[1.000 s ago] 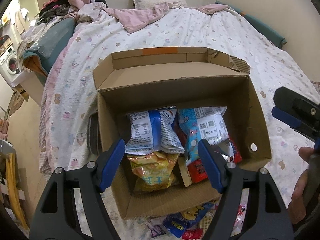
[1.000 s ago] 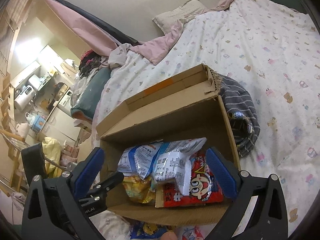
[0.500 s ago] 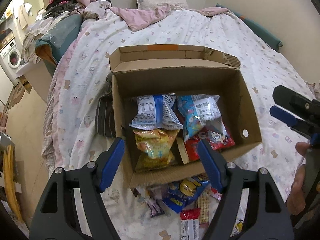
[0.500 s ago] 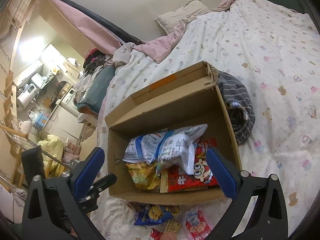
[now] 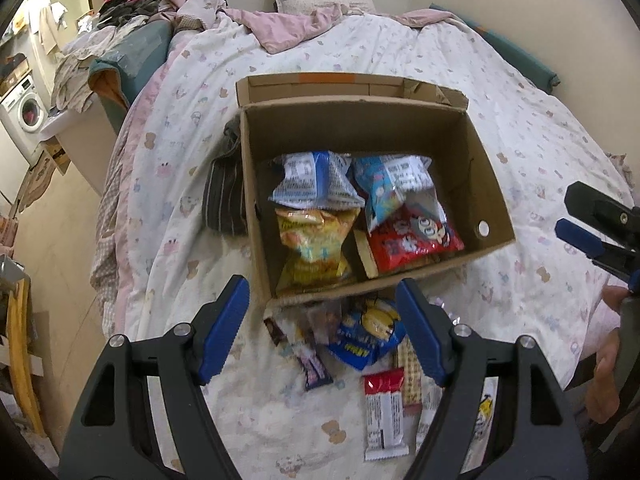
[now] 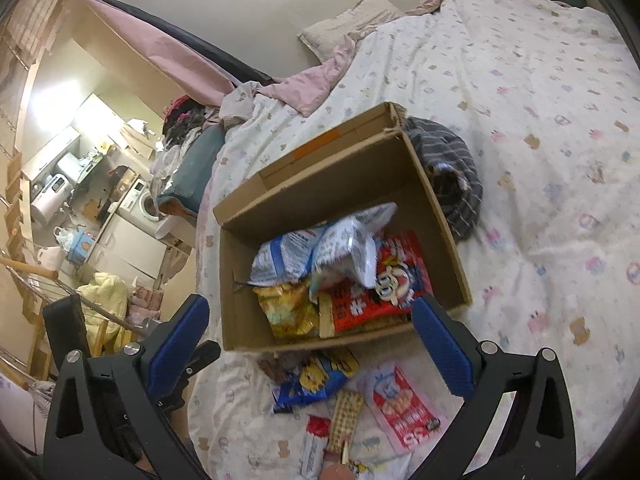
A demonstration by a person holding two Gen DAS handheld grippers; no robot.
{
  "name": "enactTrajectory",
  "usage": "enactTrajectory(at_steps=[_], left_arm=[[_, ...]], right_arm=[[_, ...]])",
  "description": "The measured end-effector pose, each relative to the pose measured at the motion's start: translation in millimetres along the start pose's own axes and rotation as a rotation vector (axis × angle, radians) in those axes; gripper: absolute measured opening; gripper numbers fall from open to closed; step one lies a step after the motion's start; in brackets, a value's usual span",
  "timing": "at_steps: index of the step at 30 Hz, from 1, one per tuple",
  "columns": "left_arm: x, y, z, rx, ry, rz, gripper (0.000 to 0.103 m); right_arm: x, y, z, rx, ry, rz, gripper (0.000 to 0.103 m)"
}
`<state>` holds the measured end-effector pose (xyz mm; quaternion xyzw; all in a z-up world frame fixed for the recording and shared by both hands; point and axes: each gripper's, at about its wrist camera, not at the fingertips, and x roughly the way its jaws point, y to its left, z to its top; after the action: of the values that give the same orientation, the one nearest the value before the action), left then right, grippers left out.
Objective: Organize snacks
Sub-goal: 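Grasp a white snack bag with the right gripper while the left gripper grasps a red-topped bar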
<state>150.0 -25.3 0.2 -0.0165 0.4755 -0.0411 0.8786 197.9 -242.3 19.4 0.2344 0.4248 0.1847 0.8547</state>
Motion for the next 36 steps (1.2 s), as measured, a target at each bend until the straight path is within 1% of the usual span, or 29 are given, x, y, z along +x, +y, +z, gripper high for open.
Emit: enactTrajectory(at_steps=[3,6,11,13,16,18,20,21,22,24,26,28,30,33,35,36], left_arm=[[-4,-1,-8,-0.001,0.001,-0.002,0.073],[-7,0,-14,-0.001,0.002,-0.004,0.073],[-11,3,-21,0.000,0.000,-0.002,0.073],[-10,7,-23,-0.006,0.004,0.005,0.073],[-8,14,-25,-0.025,0.013,0.010,0.073],[-8,19,-28,-0.037,0.017,0.012,0.073],[-6,25,-29,-0.048,0.025,0.012,0.073],[-5,27,-30,-0.051,0.030,0.013,0.073],[-4,29,-31,-0.055,0.035,0.017,0.073],[-3,32,-33,-0.060,0.044,0.019,0.073],[-1,33,-34,-0.065,0.054,0.020,0.073],[-1,34,-35,-0.064,0.059,0.019,0.073],[1,33,-36,-0.061,0.067,0.019,0.073],[4,31,-38,-0.066,0.089,0.006,0.073],[6,28,-39,-0.064,0.103,-0.004,0.073],[7,27,-40,-0.060,0.105,-0.006,0.073]], right_arm=[[-7,-1,-7,-0.005,-0.005,-0.037,0.103],[-12,-2,-14,-0.004,-0.001,-0.040,0.103],[-17,-5,-25,-0.011,0.008,-0.088,0.103],[-18,-11,-27,0.006,0.015,-0.102,0.103],[-17,-22,-32,0.047,0.044,-0.098,0.103],[-11,-33,-38,0.092,0.097,-0.078,0.103],[2,-42,-47,0.140,0.189,-0.042,0.103],[9,-44,-52,0.138,0.234,-0.045,0.103],[13,-43,-56,0.126,0.263,-0.051,0.103],[27,-38,-69,0.067,0.363,-0.088,0.103],[41,-36,-86,0.049,0.476,-0.105,0.103],[48,-42,-104,0.083,0.556,-0.123,0.103],[55,-53,-129,0.167,0.637,-0.152,0.103],[54,-62,-146,0.266,0.644,-0.126,0.103],[56,-60,-149,0.265,0.643,-0.125,0.103],[58,-58,-148,0.243,0.643,-0.131,0.103]])
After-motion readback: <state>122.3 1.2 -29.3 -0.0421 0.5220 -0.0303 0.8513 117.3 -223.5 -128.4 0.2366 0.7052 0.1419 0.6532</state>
